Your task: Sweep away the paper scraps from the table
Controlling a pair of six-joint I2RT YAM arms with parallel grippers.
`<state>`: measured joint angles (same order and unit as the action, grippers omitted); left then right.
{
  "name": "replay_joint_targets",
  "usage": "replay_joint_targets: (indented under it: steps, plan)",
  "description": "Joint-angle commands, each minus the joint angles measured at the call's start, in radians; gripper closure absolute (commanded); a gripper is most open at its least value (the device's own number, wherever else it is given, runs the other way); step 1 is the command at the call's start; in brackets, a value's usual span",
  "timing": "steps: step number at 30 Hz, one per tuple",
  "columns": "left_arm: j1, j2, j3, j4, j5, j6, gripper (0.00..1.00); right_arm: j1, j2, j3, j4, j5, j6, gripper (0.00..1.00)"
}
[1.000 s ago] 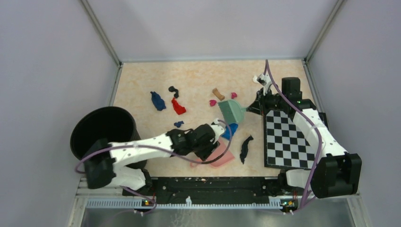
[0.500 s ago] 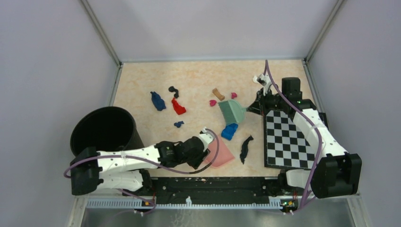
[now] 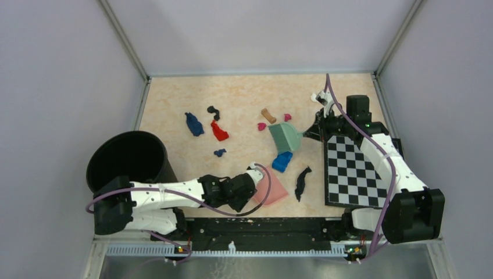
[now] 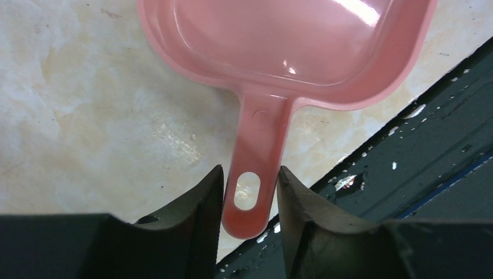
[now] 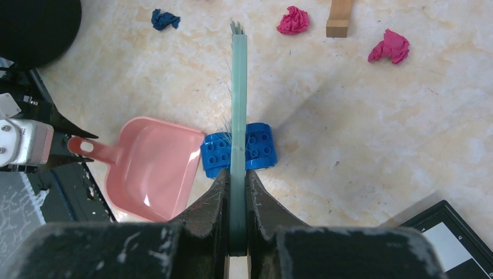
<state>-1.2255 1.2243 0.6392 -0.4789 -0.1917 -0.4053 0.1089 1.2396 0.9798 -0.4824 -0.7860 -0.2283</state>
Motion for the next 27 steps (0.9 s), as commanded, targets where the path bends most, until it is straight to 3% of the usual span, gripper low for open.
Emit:
replay_joint_targets:
  steps: [1, 6, 10, 15, 21, 27]
  plan:
    - [-0.015, -0.033, 0.000, 0.046, 0.026, -0.017, 0.60, -0.007, 0.008, 0.019, 0.021, -0.012, -0.022, 1.00]
    - [-0.027, -0.029, -0.021, 0.095, 0.053, -0.027, 0.72, -0.007, 0.011, 0.019, 0.021, -0.007, -0.019, 1.00]
    - [-0.062, -0.016, 0.046, 0.021, 0.031, -0.050, 0.83, -0.006, 0.014, 0.057, 0.002, 0.088, -0.017, 1.00]
    - [-0.114, -0.016, 0.143, -0.096, 0.083, -0.031, 1.00, -0.004, 0.055, 0.268, -0.240, 0.303, -0.118, 1.00]
    - [-0.141, 0.087, 0.282, -0.276, 0.118, -0.039, 1.00, 0.002, 0.127, 0.439, -0.522, 0.521, -0.122, 1.00]
    - [-0.153, 0.205, 0.420, -0.396, 0.149, 0.025, 1.00, 0.028, 0.147, 0.458, -0.682, 0.570, -0.115, 1.00]
